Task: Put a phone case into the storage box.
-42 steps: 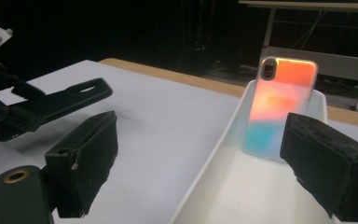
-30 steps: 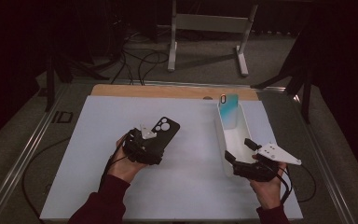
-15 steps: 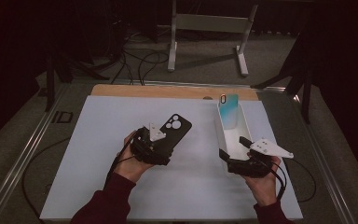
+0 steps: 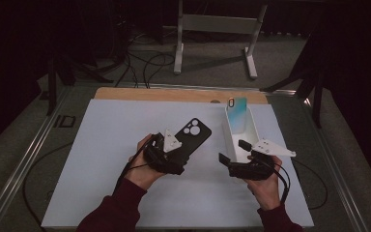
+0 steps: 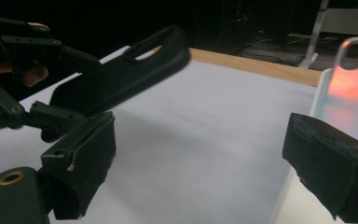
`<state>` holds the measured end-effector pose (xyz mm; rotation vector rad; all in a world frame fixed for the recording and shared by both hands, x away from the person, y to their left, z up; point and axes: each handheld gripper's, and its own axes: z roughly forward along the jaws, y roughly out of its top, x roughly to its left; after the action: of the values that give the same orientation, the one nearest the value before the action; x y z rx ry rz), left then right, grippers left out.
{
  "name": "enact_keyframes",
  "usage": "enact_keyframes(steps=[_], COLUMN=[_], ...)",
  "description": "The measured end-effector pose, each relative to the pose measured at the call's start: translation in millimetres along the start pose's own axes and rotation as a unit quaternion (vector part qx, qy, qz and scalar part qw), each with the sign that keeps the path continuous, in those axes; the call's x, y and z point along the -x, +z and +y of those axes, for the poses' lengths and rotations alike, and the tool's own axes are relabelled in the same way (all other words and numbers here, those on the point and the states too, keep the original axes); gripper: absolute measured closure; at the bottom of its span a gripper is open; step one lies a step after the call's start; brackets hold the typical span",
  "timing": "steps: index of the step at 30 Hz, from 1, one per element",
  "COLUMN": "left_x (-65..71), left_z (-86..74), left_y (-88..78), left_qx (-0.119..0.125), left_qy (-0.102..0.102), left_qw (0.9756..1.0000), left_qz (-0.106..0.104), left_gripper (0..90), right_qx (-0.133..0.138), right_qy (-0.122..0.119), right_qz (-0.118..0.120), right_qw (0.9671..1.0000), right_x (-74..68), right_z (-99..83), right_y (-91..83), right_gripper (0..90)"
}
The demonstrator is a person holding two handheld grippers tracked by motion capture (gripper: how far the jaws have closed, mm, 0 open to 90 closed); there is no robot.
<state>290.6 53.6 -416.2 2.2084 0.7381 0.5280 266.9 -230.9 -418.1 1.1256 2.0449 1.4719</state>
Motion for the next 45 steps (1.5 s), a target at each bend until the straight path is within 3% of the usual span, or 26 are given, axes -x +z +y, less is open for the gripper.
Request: enact_keyframes(steps=[15, 22, 29, 35, 43, 44, 45], left_x=[26.9, 34.4, 36.7, 40.5, 42.7, 40.1, 38.2], left_z=[10.5, 12.8, 12.0, 10.9, 11.1, 10.4, 9.9], left_y=[-4.2, -4.0, -1.8, 2.3, 5.1, 4.0, 3.5], left_qx=[0.042, 0.051, 0.053, 0.049, 0.047, 0.052, 0.054], left_qy=[0.041, 0.051, 0.055, 0.065, 0.062, 0.058, 0.054], left_qw=[0.9977, 0.9965, 0.996, 0.9957, 0.9968, 0.9966, 0.9965], left_qz=[-0.035, -0.042, -0.045, -0.044, -0.018, -0.026, -0.034], left_gripper=[15.9, 15.7, 15.5, 15.2, 15.4, 23.9, 24.2], right_qx=[-0.012, -0.018, -0.02, -0.028, -0.026, -0.027, -0.03], right_qy=[0.033, 0.055, 0.094, 0.095, 0.099, 0.092, 0.083], right_qz=[0.059, 0.089, 0.141, 0.174, 0.173, 0.167, 0.161], right_qw=[0.9977, 0.9944, 0.9854, 0.9797, 0.9795, 0.9813, 0.9831], right_x=[-13.7, -15.6, -12.9, -17.5, -19.7, -20.4, -20.9], right_z=[11.6, 14.0, 14.4, 13.7, 13.7, 13.9, 14.0], right_y=[22.1, 25.8, 26.8, 29.5, 29.7, 29.1, 28.4], right_gripper=[18.5, 41.6, 61.7, 78.2, 85.7, 85.8, 86.0])
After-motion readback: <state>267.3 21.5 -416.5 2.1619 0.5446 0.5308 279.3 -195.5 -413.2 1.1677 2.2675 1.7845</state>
